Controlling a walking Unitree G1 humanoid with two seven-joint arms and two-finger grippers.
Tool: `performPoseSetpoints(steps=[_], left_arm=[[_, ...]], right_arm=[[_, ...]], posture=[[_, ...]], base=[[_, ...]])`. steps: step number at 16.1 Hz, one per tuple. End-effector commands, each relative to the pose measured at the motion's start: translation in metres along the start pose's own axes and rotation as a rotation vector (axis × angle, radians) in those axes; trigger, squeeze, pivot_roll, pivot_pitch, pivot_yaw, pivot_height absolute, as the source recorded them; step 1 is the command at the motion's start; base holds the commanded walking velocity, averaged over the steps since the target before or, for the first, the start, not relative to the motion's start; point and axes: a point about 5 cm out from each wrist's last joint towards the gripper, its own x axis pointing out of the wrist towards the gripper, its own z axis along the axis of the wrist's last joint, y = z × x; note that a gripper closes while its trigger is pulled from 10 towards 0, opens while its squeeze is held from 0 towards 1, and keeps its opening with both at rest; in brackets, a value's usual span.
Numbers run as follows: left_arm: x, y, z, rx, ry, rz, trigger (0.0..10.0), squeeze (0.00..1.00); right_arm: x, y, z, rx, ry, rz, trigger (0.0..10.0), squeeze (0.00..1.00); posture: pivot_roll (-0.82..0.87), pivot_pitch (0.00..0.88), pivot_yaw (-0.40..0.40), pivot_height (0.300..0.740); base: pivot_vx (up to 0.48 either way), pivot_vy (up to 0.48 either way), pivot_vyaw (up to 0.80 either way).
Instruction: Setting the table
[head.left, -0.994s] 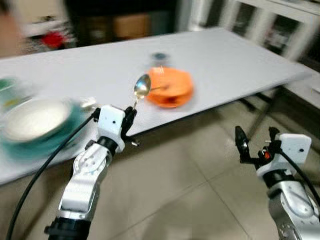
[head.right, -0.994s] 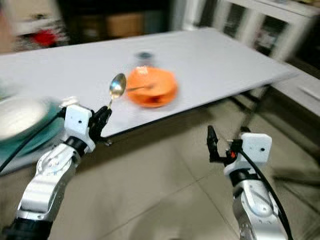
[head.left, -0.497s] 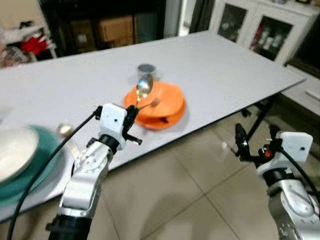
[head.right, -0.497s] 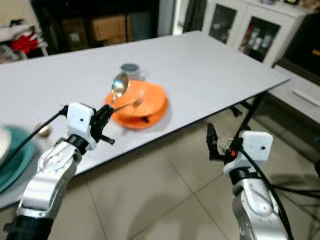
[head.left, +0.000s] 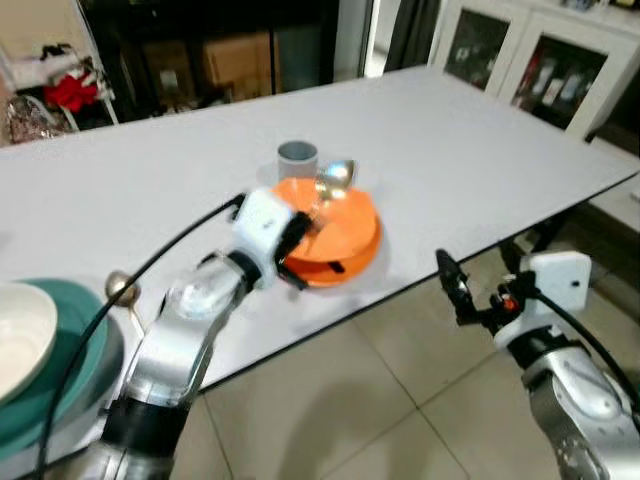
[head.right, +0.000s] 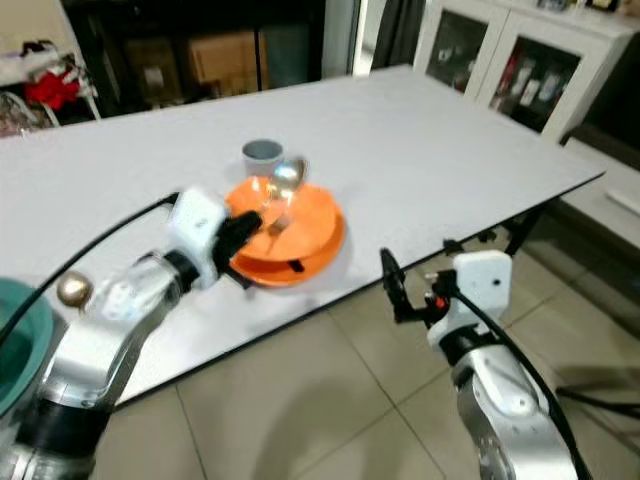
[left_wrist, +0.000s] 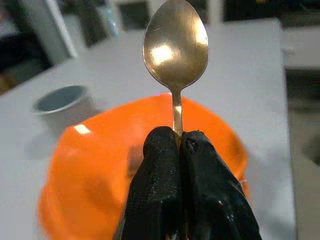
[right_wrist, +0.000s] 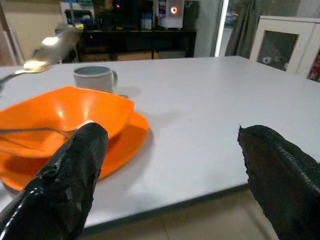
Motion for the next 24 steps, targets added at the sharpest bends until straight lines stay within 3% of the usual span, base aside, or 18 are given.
performPoseSetpoints(steps=[1, 3, 6, 8, 10, 14, 18, 24], left_arm=[[0.008, -0.011, 0.007, 0.004, 0.016, -0.079, 10.0, 0.00], [0.026, -0.006, 0.012, 0.000, 0.085, -0.084, 10.0, 0.00], [0.054, -0.002, 0.014, 0.072, 0.251, -0.127, 10.0, 0.00], [0.074, 0.002, 0.016, 0.057, 0.357, -0.106, 10.0, 0.00], [0.084, 0.009, 0.019, 0.049, 0.437, -0.056, 10.0, 0.00], [0.091, 0.023, 0.029, 0.117, 0.513, 0.037, 10.0, 0.00], [0.090, 0.036, 0.031, 0.128, 0.546, 0.094, 10.0, 0.00], [0.084, 0.042, 0.020, 0.122, 0.618, 0.076, 10.0, 0.00]], right_arm=[[-0.002, -0.004, 0.000, -0.003, 0.018, -0.006, 10.0, 0.00], [-0.001, -0.002, 0.002, 0.002, 0.034, 0.019, 10.0, 0.00], [-0.001, -0.003, 0.003, -0.002, 0.057, 0.042, 10.0, 0.00], [-0.001, -0.003, 0.005, 0.006, 0.064, 0.042, 10.0, 0.00], [-0.003, -0.001, 0.004, 0.007, 0.076, 0.054, 10.0, 0.00], [-0.007, 0.007, 0.007, 0.005, 0.089, 0.119, 10.0, 0.00], [-0.012, 0.015, 0.007, -0.008, 0.128, 0.206, 10.0, 0.00], [-0.015, 0.017, 0.006, -0.025, 0.169, 0.272, 10.0, 0.00]], posture=[[-0.20, 0.000, -0.014, 0.740], [-0.20, 0.000, -0.006, 0.740], [-0.21, 0.000, -0.001, 0.740], [-0.21, 0.000, 0.008, 0.740], [-0.21, 0.000, 0.016, 0.740], [-0.22, 0.000, 0.033, 0.740], [-0.22, 0.000, 0.041, 0.740], [-0.20, 0.000, 0.021, 0.740]], base=[[0.000, 0.000, 0.00], [0.000, 0.000, 0.00], [0.000, 0.000, 0.00], [0.000, 0.000, 0.00], [0.000, 0.000, 0.00], [0.000, 0.000, 0.00], [0.000, 0.000, 0.00], [0.000, 0.000, 0.00]])
